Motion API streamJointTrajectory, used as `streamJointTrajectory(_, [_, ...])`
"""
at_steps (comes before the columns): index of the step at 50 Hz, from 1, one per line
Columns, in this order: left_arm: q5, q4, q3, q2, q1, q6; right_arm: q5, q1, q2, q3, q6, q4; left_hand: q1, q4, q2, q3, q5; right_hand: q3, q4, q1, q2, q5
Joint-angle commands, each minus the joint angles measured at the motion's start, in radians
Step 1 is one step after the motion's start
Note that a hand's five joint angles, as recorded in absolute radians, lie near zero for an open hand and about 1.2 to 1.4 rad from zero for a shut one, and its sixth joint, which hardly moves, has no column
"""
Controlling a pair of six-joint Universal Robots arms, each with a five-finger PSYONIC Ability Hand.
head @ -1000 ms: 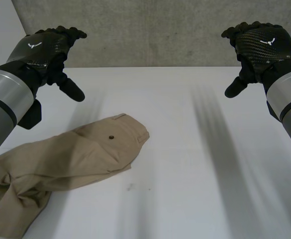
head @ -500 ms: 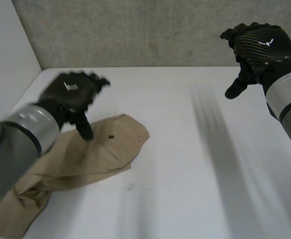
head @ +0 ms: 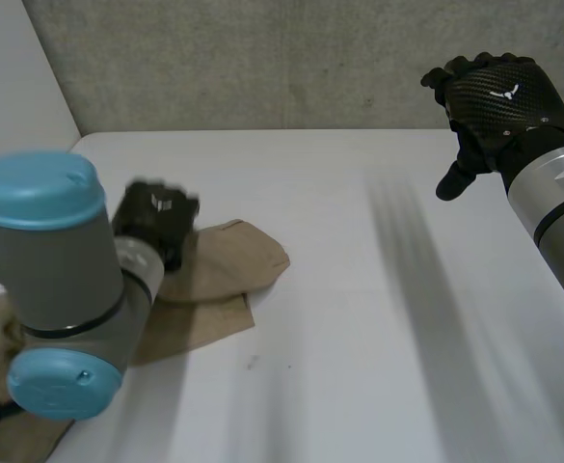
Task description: Fold the shorts.
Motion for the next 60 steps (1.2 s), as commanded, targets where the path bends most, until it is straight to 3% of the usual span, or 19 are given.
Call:
streamJointTrajectory(1, [0.0, 0.035, 0.112, 0.267, -0.09, -0.007, 0.0, -0.007, -0.006, -0.006, 0.0, 0.0, 0.238, 0.206, 0.209, 0.22, 0.276, -0.039, -0.059, 0.02, -0.043, -0.05])
streamJointTrajectory(6, [-0.002, 0.08, 0.189, 0.395, -0.138, -0.003, 0.003, -0.015, -0.026, -0.014, 0.0, 0.002, 0.238, 0.206, 0.209, 0.22, 0.276, -0.039, -0.059, 0.02, -0.043, -0.05])
streamJointTrajectory(13, [-0.007, 0.108, 0.261, 0.455, -0.136, 0.002, 0.006, -0.021, -0.068, -0.02, 0.009, 0.003, 0.238, 0.206, 0.209, 0.22, 0.276, -0.039, -0.059, 0.02, -0.043, -0.05])
streamJointTrajectory(26, [0.0, 0.111, 0.213, 0.354, -0.145, 0.001, 0.003, -0.021, -0.098, -0.018, 0.003, 0.003, 0.238, 0.206, 0.209, 0.22, 0.276, -0.039, -0.059, 0.02, -0.043, -0.05])
streamJointTrajectory(27, [0.003, 0.115, 0.235, 0.222, -0.135, -0.001, 0.003, -0.021, -0.098, -0.018, 0.003, 0.003, 0.238, 0.206, 0.209, 0.22, 0.276, -0.039, -0.059, 0.02, -0.043, -0.05])
streamJointTrajectory(35, [0.013, 0.247, 0.424, -0.17, -0.119, 0.002, 0.001, -0.02, -0.095, -0.011, 0.002, 0.0, 0.238, 0.206, 0.209, 0.22, 0.276, -0.039, -0.059, 0.02, -0.043, -0.05])
streamJointTrajectory(38, [0.018, 0.285, 0.468, -0.247, -0.101, 0.004, 0.001, -0.018, -0.091, -0.006, 0.001, 0.0, 0.238, 0.206, 0.209, 0.22, 0.276, -0.039, -0.059, 0.02, -0.043, -0.05])
streamJointTrajectory(39, [0.03, 0.348, 0.536, -0.357, -0.07, 0.004, 0.001, -0.018, -0.089, -0.006, 0.001, 0.0, 0.238, 0.206, 0.209, 0.22, 0.276, -0.039, -0.059, 0.02, -0.043, -0.05])
streamJointTrajectory(44, [0.052, 0.472, 0.653, -0.54, -0.036, 0.016, 0.001, -0.018, -0.071, -0.003, 0.001, -0.001, 0.238, 0.206, 0.209, 0.22, 0.276, -0.039, -0.059, 0.02, -0.043, -0.05])
streamJointTrajectory(46, [0.062, 0.518, 0.676, -0.582, -0.027, 0.025, 0.0, -0.018, -0.054, -0.005, 0.001, 0.0, -0.238, -0.27, -0.266, -0.256, -0.199, -0.039, -0.059, 0.02, -0.043, -0.05])
streamJointTrajectory(47, [0.073, 0.564, 0.684, -0.608, -0.014, 0.039, 0.001, -0.018, -0.048, -0.008, 0.001, 0.0, -0.804, -0.836, -0.833, -0.822, -0.766, -0.039, -0.059, 0.02, -0.043, -0.05])
streamJointTrajectory(48, [0.073, 0.586, 0.684, -0.617, -0.004, 0.046, 0.001, -0.018, -0.043, -0.008, 0.001, 0.0, -0.984, -1.016, -1.013, -1.002, -0.945, -0.039, -0.059, 0.02, -0.043, -0.05])
streamJointTrajectory(55, [0.079, 0.675, 0.609, -0.607, 0.022, 0.063, -0.002, -0.016, 0.0, -0.02, 0.001, 0.005, -0.984, -1.016, -1.013, -1.002, -0.945, -0.039, -0.059, 0.02, -0.043, -0.05])
streamJointTrajectory(60, [0.078, 0.666, 0.503, -0.481, 0.023, 0.062, -0.008, -0.007, 0.021, -0.026, -0.002, 0.02, -0.984, -1.016, -1.013, -1.002, -0.945, -0.039, -0.059, 0.02, -0.043, -0.05])
